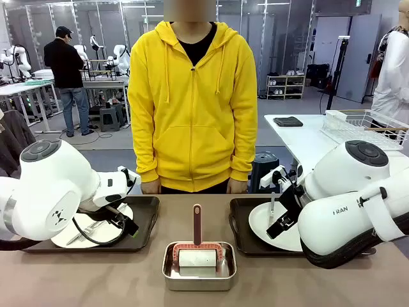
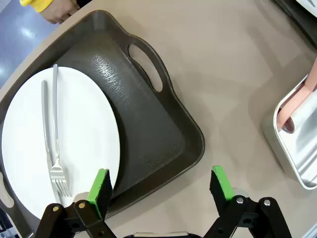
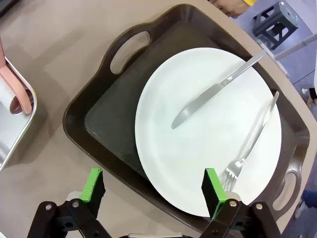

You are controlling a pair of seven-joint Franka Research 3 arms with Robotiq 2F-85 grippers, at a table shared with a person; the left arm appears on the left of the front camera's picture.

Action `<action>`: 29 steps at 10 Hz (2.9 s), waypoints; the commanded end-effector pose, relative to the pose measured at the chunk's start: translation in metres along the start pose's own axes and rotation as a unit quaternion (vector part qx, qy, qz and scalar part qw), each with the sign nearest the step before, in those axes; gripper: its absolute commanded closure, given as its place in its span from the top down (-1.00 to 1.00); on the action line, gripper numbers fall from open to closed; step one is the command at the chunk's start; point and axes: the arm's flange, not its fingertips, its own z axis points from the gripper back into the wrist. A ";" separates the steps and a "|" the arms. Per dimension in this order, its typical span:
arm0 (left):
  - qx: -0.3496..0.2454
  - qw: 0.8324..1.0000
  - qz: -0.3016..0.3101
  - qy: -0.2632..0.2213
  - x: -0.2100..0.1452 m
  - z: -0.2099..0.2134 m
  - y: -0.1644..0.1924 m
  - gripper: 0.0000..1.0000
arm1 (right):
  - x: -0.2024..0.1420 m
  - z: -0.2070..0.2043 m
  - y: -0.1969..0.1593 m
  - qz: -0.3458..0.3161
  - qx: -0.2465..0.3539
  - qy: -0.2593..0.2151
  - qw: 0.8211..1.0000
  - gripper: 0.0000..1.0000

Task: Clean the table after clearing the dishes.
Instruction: When the left (or right) Handle tray is removed, use the left hand (or right hand) to clean the left (or right) side of the table with the Lint Roller.

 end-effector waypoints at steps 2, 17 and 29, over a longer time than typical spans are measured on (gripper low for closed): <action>0.000 1.000 0.000 0.000 0.000 0.000 0.000 1.00 | 0.000 0.000 0.000 0.000 0.000 0.000 1.000 1.00; 0.000 1.000 -0.001 0.000 0.000 0.000 -0.001 1.00 | 0.000 0.000 -0.001 0.000 0.000 0.000 1.000 1.00; -0.481 0.846 0.158 -0.166 -0.035 0.122 0.185 1.00 | 0.011 0.098 -0.179 -0.253 0.425 -0.106 0.862 1.00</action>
